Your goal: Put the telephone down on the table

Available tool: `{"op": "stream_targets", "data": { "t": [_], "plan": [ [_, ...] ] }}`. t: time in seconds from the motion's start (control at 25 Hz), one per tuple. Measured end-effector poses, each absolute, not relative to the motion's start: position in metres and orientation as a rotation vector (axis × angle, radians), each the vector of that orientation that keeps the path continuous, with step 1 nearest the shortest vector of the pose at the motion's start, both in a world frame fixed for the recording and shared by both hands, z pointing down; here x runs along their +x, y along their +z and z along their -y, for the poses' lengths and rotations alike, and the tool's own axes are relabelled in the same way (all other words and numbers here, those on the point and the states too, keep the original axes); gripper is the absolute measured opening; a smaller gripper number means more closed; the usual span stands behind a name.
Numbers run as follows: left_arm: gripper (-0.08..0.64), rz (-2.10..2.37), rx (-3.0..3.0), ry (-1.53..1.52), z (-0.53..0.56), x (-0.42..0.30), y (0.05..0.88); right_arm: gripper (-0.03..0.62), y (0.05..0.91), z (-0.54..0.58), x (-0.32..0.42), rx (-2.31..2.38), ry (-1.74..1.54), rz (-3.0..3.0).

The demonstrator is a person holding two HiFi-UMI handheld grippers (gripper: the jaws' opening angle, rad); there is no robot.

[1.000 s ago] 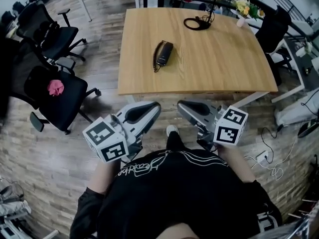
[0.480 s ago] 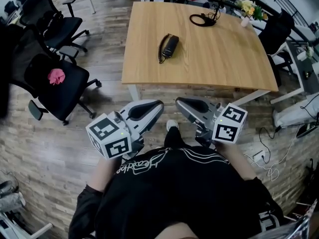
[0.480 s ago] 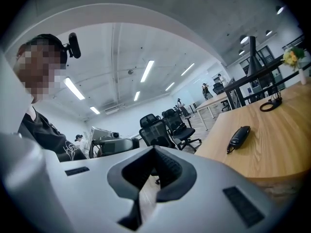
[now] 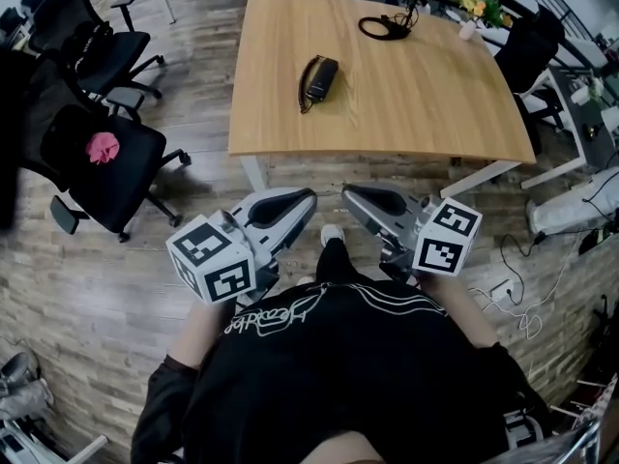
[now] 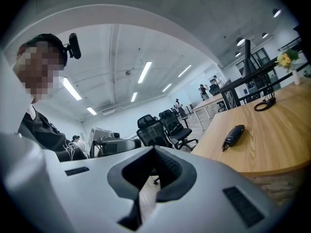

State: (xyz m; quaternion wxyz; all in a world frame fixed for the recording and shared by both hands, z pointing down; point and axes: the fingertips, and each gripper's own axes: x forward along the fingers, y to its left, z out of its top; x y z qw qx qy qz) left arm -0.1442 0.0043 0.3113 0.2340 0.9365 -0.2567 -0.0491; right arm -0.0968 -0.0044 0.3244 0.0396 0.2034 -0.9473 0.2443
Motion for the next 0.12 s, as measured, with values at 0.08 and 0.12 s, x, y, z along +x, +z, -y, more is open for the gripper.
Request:
{"op": "stream_targets", "data": {
  "t": [0.08,0.12],
  "plan": [
    [0.015,0.704,2.572,-0.135,-0.0046,-0.1429,0.3117,0.038,0.3243,0.0029,-0.0940,0.633,0.751,2.902],
    [0.015,0.704,2.571,-0.135,-0.0047,-0.1421,0.3119,0.038,0.3243,0.0022,-0.0925,0.638,0.752,2.902]
  ]
}}
